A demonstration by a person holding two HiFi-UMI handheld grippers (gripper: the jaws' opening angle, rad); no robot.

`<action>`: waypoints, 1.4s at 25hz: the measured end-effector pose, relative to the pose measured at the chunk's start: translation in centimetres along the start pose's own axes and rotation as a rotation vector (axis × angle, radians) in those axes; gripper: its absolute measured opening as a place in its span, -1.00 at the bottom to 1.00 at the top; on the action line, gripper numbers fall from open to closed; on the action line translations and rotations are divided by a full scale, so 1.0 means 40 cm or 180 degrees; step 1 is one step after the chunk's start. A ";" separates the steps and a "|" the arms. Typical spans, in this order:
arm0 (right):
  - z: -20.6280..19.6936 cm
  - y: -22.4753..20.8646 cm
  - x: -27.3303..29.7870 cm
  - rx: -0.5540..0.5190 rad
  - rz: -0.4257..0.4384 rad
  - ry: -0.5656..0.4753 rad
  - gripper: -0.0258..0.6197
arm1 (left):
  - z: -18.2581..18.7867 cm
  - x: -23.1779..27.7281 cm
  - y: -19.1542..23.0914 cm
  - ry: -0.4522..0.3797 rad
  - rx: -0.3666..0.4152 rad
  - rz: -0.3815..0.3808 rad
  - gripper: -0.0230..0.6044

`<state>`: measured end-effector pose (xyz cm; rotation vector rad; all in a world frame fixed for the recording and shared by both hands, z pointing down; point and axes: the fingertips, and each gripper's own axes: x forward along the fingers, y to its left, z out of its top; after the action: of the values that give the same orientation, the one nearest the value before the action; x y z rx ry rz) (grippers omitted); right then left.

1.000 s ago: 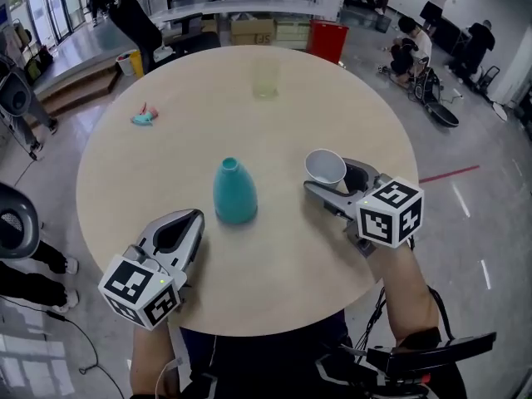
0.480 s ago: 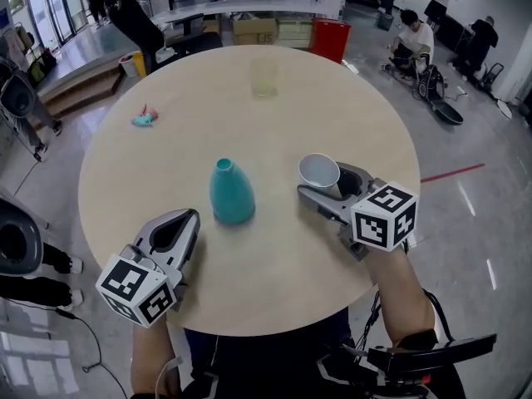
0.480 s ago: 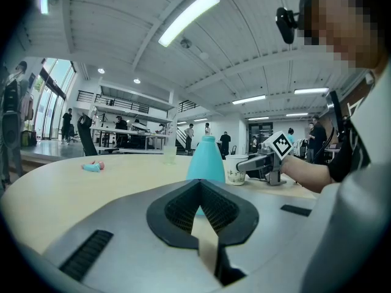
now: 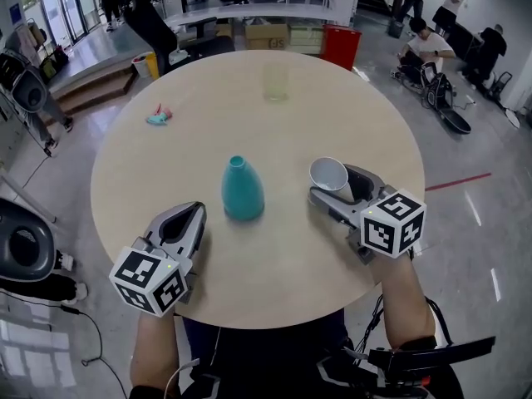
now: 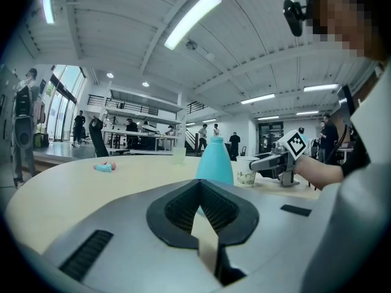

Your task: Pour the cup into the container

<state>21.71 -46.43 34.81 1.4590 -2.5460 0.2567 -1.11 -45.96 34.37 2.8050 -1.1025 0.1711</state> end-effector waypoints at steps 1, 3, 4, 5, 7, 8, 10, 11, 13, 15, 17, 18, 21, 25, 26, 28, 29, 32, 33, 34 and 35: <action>-0.006 -0.004 -0.009 0.0007 -0.0037 -0.0015 0.07 | 0.000 -0.005 -0.004 -0.0028 0.0013 0.0025 -0.93; -0.017 -0.011 -0.034 0.0050 -0.0116 -0.0054 0.07 | 0.004 -0.028 -0.021 -0.0093 0.0059 0.0078 -0.93; -0.017 -0.011 -0.047 0.0070 -0.0145 -0.0087 0.07 | 0.010 -0.045 -0.030 -0.0124 0.0081 0.0117 -0.93; -0.013 -0.008 -0.060 0.0090 -0.0159 -0.0126 0.07 | 0.017 -0.061 -0.039 -0.0145 0.0101 0.0144 -0.93; -0.008 0.007 -0.094 0.0152 -0.0145 -0.0216 0.07 | 0.025 -0.082 -0.065 -0.0146 0.0142 0.0120 -0.93; -0.009 0.016 -0.111 0.0184 -0.0135 -0.0256 0.07 | 0.026 -0.091 -0.079 -0.0142 0.0163 0.0093 -0.93; -0.010 0.039 -0.137 0.0194 -0.0127 -0.0300 0.06 | 0.027 -0.113 -0.103 -0.0156 0.0180 0.0070 -0.93; -0.009 0.054 -0.147 0.0170 -0.0116 -0.0305 0.06 | 0.028 -0.125 -0.113 -0.0173 0.0177 0.0073 -0.93; -0.005 0.090 -0.166 0.0114 -0.0089 -0.0317 0.06 | 0.030 -0.150 -0.131 -0.0202 0.0163 0.0087 -0.93; -0.001 0.127 -0.182 0.0074 -0.0084 -0.0367 -0.20 | 0.028 -0.174 -0.145 -0.0215 0.0119 0.0110 -0.93; 0.004 0.164 -0.197 0.0028 -0.0088 -0.0413 -0.53 | 0.022 -0.201 -0.161 -0.0231 0.0041 0.0107 -0.93; 0.008 0.184 -0.205 0.0007 -0.0087 -0.0427 -0.60 | 0.019 -0.217 -0.172 -0.0241 0.0016 0.0100 -0.93; 0.025 0.249 -0.240 -0.0007 -0.0059 -0.0458 -0.88 | 0.021 -0.267 -0.204 -0.0266 0.0035 0.0153 -0.93; 0.014 0.327 -0.304 -0.0013 0.0020 -0.0439 -0.90 | 0.020 -0.326 -0.271 -0.0317 0.0004 0.0181 -0.93; 0.009 0.350 -0.321 -0.0028 0.0047 -0.0443 -0.90 | 0.014 -0.343 -0.290 -0.0324 0.0003 0.0183 -0.93; -0.010 0.398 -0.362 -0.0038 0.0064 -0.0461 -0.90 | -0.011 -0.382 -0.328 -0.0327 -0.0013 0.0200 -0.93; -0.020 0.418 -0.384 -0.0033 0.0047 -0.0468 -0.90 | -0.024 -0.404 -0.345 -0.0343 -0.0034 0.0228 -0.93; -0.028 0.467 -0.436 -0.0045 0.0025 -0.0494 -0.90 | -0.037 -0.465 -0.381 -0.0441 -0.0092 0.0321 -0.93; -0.031 0.484 -0.453 -0.0046 0.0031 -0.0506 -0.90 | -0.041 -0.482 -0.396 -0.0452 -0.0094 0.0324 -0.93; -0.035 0.502 -0.471 -0.0051 0.0038 -0.0516 -0.90 | -0.046 -0.498 -0.414 -0.0453 -0.0090 0.0321 -0.93; -0.041 0.519 -0.491 -0.0068 0.0052 -0.0519 -0.90 | -0.051 -0.512 -0.435 -0.0453 -0.0088 0.0323 -0.93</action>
<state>13.59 -19.35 30.31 1.5096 -2.6795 0.1168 -4.27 -19.30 32.06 2.7750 -1.2681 -0.0352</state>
